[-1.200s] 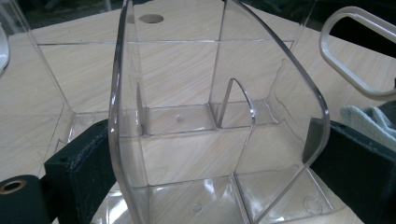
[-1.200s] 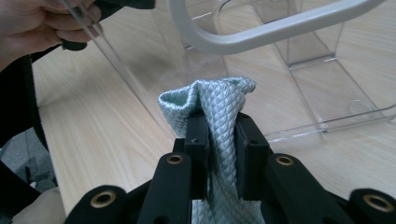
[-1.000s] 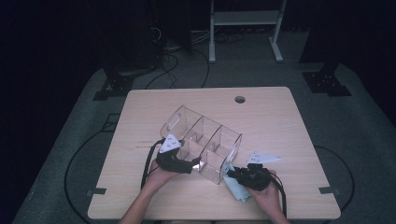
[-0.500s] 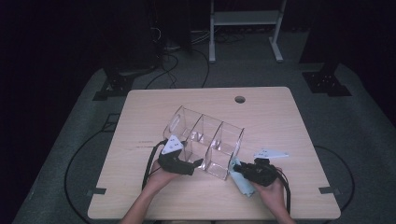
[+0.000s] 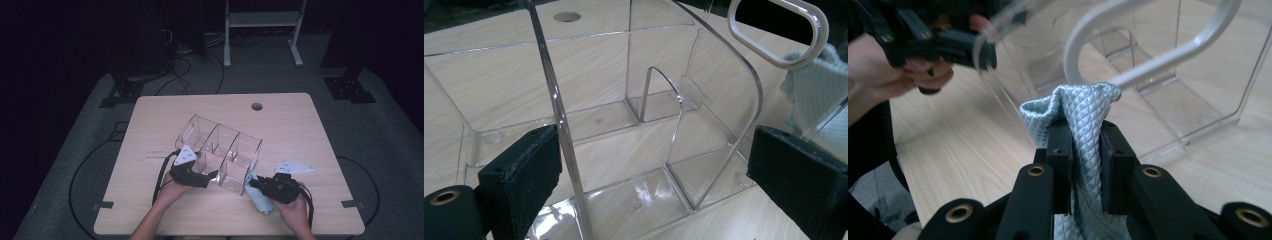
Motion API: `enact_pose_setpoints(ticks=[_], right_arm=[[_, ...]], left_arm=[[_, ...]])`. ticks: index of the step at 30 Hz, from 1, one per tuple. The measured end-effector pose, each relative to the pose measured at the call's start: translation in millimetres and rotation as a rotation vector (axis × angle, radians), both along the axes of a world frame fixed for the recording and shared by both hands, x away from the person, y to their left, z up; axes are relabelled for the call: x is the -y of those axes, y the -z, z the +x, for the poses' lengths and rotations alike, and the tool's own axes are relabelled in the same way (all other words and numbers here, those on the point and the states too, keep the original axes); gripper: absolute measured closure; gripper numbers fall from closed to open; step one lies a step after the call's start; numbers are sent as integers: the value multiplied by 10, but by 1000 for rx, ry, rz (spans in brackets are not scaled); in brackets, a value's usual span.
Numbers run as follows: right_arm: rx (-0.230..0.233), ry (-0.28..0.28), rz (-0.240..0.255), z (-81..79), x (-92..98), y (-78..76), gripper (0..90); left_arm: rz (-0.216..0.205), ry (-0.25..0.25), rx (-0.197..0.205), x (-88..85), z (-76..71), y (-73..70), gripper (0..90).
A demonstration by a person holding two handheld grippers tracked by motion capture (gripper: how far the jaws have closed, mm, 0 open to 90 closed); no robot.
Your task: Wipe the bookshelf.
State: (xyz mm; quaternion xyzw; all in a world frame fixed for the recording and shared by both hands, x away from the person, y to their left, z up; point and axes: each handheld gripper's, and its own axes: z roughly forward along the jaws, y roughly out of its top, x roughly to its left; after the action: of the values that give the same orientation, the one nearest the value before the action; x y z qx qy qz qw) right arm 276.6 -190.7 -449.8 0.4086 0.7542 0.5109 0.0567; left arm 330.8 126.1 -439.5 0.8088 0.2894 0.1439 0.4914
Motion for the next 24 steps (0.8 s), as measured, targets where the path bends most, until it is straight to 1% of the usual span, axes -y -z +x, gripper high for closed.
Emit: enact_pose_setpoints(ticks=[3,6,7,9,10,11,12,13,14,15,16,17,18,19,20,21,22,23,24], right_arm=[[3,2,-5,-15,3,0,777],[-30,-11,-21,-17,-31,127,777],[-66,-24,-40,-9,-49,212,776],[-71,-26,-48,-10,-52,219,776],[-60,-29,-46,-17,-48,174,775],[-60,-29,-46,-17,-48,174,775],[-24,-22,-11,-41,-28,43,776],[-24,-22,-11,-41,-28,43,776],[13,-22,16,-77,-19,-87,776],[13,-22,16,-77,-19,-87,776],[32,-28,8,-118,-40,-128,776],[32,-28,8,-118,-40,-128,776],[11,-39,0,-135,-66,-50,775],[11,-39,0,-135,-66,-50,775],[-17,-43,-21,-128,-84,63,775],[-17,-43,-21,-128,-84,63,775],[-64,-45,-32,-110,-93,173,775],[-64,-45,-32,-110,-93,173,775],[-59,-41,-43,-104,-85,157,775]], left_arm=[[1,-1,1,11,0,4,68],[2,-5,2,12,-2,5,68],[1,-6,2,11,-3,5,68],[2,-6,2,14,-3,6,68],[7,-6,4,15,1,9,68],[7,-6,4,15,1,9,68],[8,-7,2,18,1,14,68],[8,-7,2,18,1,14,68],[8,-9,3,19,1,17,68],[8,-9,3,19,1,17,68],[8,-10,2,21,1,19,68],[8,-13,1,23,1,20,68],[15,-11,4,23,5,22,67],[15,-11,4,23,5,22,68],[15,-11,4,23,4,22,68],[15,-11,4,23,4,22,68],[18,-8,3,24,4,22,68],[18,-8,3,24,4,22,68],[19,-7,4,30,4,25,68]])
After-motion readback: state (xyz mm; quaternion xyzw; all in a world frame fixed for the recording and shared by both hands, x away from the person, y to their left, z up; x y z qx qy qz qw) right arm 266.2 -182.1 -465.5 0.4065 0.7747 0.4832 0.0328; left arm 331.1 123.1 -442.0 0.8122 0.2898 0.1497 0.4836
